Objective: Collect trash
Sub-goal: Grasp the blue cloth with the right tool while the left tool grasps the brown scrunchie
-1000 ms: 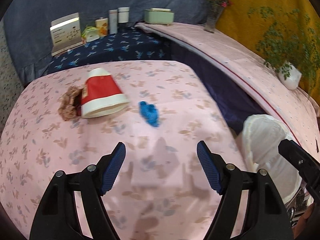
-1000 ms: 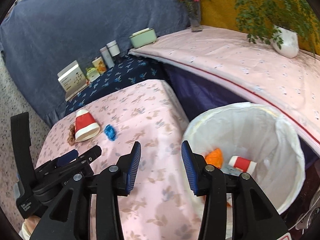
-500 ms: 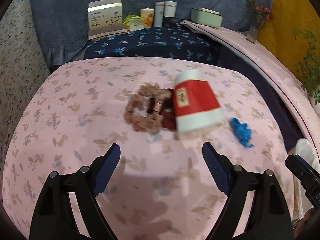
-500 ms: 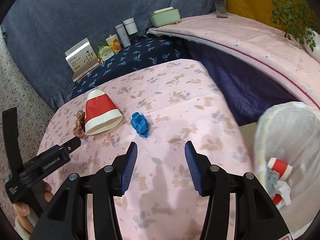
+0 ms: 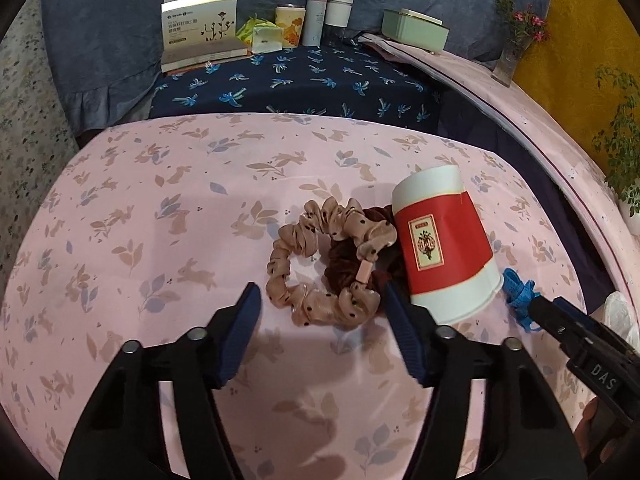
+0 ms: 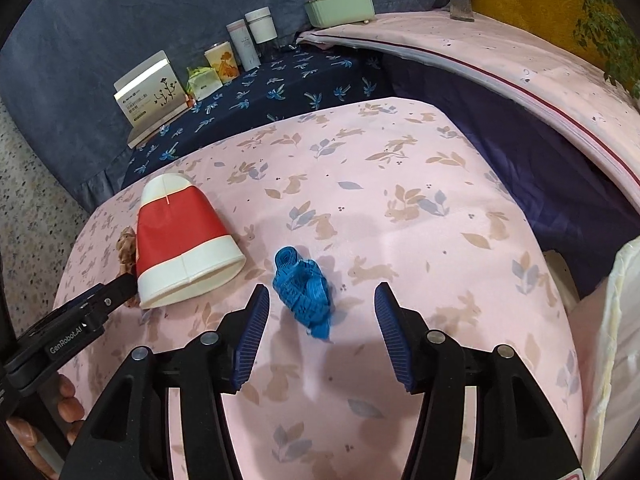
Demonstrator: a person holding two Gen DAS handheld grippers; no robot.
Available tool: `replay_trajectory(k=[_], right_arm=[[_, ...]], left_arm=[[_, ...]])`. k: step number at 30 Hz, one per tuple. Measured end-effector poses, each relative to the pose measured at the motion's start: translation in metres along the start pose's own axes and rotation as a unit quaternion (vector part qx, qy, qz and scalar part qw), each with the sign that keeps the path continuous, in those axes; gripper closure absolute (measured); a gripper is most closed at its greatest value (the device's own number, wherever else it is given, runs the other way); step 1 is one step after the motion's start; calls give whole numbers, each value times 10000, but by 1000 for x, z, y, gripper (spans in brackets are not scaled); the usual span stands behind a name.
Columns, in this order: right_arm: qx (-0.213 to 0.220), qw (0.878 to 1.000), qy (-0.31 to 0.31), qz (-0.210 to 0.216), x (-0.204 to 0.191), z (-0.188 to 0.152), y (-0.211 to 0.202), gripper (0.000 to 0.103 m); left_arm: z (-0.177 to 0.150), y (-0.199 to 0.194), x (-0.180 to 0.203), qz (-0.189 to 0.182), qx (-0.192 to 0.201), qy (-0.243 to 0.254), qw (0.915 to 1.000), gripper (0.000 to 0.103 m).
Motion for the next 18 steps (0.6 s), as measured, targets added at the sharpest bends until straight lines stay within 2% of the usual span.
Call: replay_trajectory(k=[2,4,5,6,9,18], right_arm=[[-37,10000,-38,14,-2,1,6,49],[-91,9999,-95,14,-5,1,11,52],[-107,9999,-121,29,-6,1,13,57],[-123,9998,-157,35,-8,0,15,64],[-122,9996,-238,45,-10,-2,15,75],[134,9996,-213,150,-10,1,-15,78]], left_arm=[[2,4,-1,-129,-68,-76,9999,58],[3,7,-1,-201,-87,-95,9997,70],[3,8,-1,-226,-69,-86,9997,77],[3,8,0,-274,-67,-61,9996,89],[4,5,2,-276,-37,-49,9996,93],[10,-27,14,-224,225,60,9995,95]])
Point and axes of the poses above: each gripper's, at about its wrist camera, not at the fingertips, and y roughly the way its jaws point, x to its right, z to its top, the point moved 3 cm from there along y, roughly the way its jaws point, and after that the axes turned 2 degrees about -y, right-handed, at the moved point
